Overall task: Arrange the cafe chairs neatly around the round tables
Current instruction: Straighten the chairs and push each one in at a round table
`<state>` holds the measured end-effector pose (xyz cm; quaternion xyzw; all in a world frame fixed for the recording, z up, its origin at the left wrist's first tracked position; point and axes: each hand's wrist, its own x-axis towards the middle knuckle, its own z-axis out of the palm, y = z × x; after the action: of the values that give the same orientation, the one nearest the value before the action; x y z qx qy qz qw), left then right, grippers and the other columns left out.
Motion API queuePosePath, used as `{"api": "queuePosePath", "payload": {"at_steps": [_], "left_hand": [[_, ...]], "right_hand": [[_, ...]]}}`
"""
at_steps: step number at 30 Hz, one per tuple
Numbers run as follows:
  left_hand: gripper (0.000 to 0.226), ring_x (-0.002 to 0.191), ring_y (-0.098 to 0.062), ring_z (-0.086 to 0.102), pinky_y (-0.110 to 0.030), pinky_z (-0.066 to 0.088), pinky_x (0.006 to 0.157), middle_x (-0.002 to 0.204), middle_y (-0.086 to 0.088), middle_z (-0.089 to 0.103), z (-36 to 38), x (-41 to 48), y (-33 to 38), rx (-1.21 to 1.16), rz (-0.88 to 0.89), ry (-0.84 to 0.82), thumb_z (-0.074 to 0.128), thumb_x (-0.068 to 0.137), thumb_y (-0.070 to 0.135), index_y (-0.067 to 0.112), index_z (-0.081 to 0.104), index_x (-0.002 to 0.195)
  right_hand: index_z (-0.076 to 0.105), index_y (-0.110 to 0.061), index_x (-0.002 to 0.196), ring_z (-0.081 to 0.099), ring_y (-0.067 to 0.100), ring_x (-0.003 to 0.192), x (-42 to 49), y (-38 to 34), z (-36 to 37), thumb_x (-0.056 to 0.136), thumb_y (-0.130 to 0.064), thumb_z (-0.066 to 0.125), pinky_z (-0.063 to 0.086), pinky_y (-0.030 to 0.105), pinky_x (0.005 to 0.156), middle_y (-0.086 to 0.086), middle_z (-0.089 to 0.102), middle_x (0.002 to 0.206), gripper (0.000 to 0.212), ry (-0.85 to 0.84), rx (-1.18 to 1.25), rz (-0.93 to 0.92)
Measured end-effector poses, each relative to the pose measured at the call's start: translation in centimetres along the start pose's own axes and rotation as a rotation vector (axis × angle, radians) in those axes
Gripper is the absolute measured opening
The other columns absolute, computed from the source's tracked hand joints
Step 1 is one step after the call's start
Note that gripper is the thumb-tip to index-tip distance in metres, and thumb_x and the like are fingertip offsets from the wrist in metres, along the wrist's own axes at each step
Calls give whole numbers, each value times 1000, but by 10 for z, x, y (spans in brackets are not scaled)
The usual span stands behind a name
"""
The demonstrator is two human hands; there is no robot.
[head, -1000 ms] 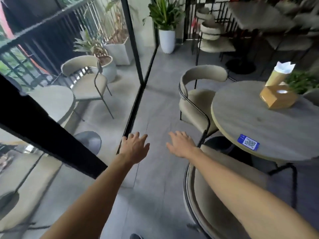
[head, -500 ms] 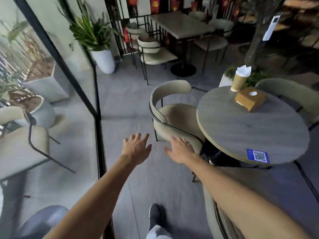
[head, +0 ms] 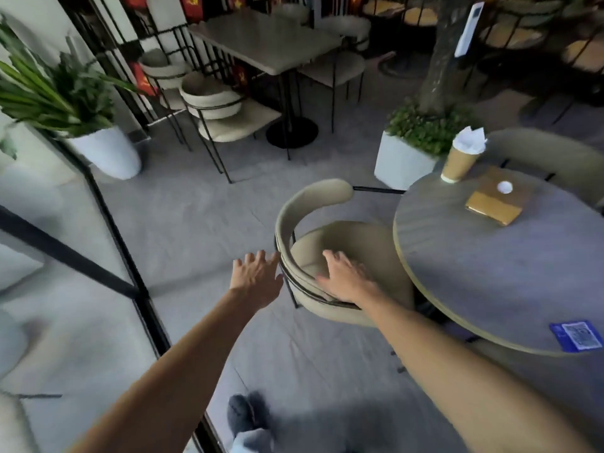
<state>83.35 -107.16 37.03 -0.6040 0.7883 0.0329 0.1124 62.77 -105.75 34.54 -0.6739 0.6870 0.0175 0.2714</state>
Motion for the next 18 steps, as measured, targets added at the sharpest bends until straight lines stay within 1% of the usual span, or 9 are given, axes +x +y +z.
{"api": "queuePosePath", "payload": {"at_steps": [3, 6, 8, 11, 13, 16, 18], "left_hand": [[57, 123, -31, 48, -45, 38, 98, 135, -7, 50, 5, 63, -26, 21, 132, -46, 42, 96, 50, 29, 30, 148], [52, 123, -32, 48, -45, 37, 99, 137, -8, 48, 4, 123, -40, 82, 330, -68, 44, 95, 46, 28, 37, 144], [49, 124, -33, 46, -45, 36, 99, 139, -10, 48, -2, 166, -44, 115, 421, -85, 43, 95, 43, 28, 39, 141], [52, 130, -33, 42, -47, 34, 101, 143, -10, 44, -10, 220, -31, 178, 554, -109, 40, 96, 45, 27, 33, 144], [52, 133, -32, 39, -48, 32, 105, 146, -10, 40, -13, 253, -15, 170, 648, -112, 40, 98, 44, 28, 31, 146], [49, 132, -34, 40, -48, 33, 106, 145, -11, 42, -21, 305, 6, 102, 705, -162, 38, 98, 45, 28, 35, 144], [45, 126, -34, 46, -49, 36, 102, 138, -10, 48, -22, 333, 14, 187, 825, -106, 38, 97, 46, 26, 41, 138]], "right_hand": [[35, -19, 143, 47, 39, 129, 42, -13, 3, 91, -55, 50, 38, 52, 104, 13, 45, 139, 65, 18, 68, 122], [33, -20, 148, 45, 37, 132, 66, -24, 4, 91, -57, 49, 40, 51, 104, 13, 45, 143, 70, 62, 114, 276], [30, -20, 151, 45, 34, 134, 82, -30, 5, 92, -58, 48, 41, 48, 106, 11, 44, 147, 72, 71, 134, 363], [29, -22, 153, 44, 31, 135, 102, -31, 0, 92, -61, 48, 39, 46, 105, 10, 42, 149, 75, 102, 164, 475], [27, -21, 154, 42, 31, 136, 114, -30, -5, 93, -61, 46, 39, 46, 104, 9, 39, 151, 75, 117, 176, 531], [29, -19, 152, 46, 34, 130, 137, -24, -12, 94, -60, 46, 43, 47, 99, 12, 43, 146, 73, 129, 137, 569], [34, -18, 149, 49, 36, 126, 151, -22, -13, 93, -59, 48, 46, 48, 97, 14, 46, 142, 70, 150, 109, 592]]}}
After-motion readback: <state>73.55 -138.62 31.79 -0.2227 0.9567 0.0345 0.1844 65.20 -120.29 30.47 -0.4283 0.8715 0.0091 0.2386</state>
